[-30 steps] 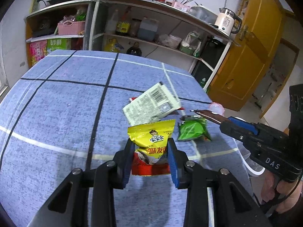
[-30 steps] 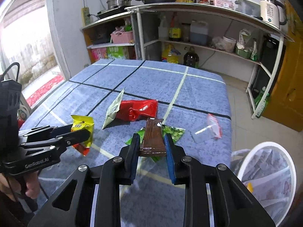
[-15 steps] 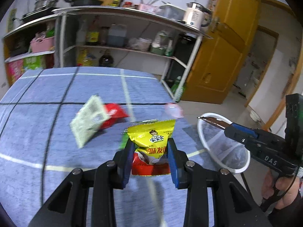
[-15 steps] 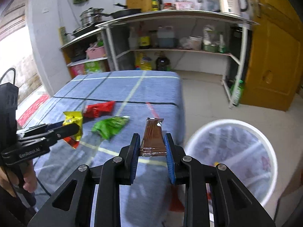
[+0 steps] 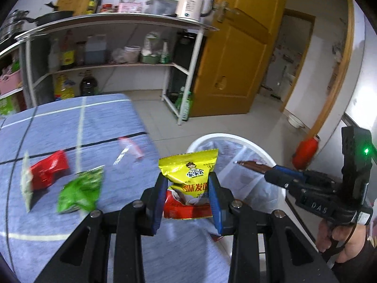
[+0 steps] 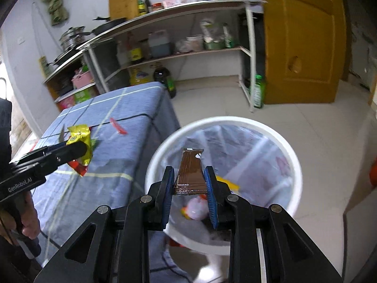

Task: Collect trash
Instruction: 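Carry both wrappers over the bin and open both tools to drop them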

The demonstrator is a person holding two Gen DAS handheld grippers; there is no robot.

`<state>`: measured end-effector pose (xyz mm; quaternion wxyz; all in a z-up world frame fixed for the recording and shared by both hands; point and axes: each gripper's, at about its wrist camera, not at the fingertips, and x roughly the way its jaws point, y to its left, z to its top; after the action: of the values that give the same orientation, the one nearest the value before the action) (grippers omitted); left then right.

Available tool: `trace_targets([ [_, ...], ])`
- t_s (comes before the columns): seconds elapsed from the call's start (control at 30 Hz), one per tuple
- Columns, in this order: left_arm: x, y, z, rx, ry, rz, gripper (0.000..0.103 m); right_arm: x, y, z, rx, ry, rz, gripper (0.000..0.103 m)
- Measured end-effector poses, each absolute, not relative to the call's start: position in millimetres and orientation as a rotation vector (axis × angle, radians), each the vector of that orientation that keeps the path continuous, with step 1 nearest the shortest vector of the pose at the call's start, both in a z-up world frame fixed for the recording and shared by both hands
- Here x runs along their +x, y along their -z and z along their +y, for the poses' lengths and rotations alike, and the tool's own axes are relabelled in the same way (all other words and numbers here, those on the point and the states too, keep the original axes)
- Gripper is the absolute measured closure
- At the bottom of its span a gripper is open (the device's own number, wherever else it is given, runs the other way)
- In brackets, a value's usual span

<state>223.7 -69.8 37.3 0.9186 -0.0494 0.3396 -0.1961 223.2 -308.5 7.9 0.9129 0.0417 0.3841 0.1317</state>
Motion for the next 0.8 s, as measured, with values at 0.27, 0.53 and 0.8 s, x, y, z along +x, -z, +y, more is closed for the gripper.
trace_targets([
  [0.27, 242.9, -28.4, -127.2, -0.065, 0.485, 0.736, 0.067, 221.3, 3.4, -342.3, 0.131, -0.226, 0.817, 0.076],
  [0.53, 261.7, -9.3, -158.9, -0.048, 0.518, 0.802, 0.066, 223.5, 13.9, -358.4, 0.151, -0.177, 0.845, 0.076],
  [0.8, 262.2, -3.0, -157.7, -0.073, 0.534, 0.818, 0.051, 219.8, 6.1, -360.1, 0.156, -0.175, 0.815, 0.075],
])
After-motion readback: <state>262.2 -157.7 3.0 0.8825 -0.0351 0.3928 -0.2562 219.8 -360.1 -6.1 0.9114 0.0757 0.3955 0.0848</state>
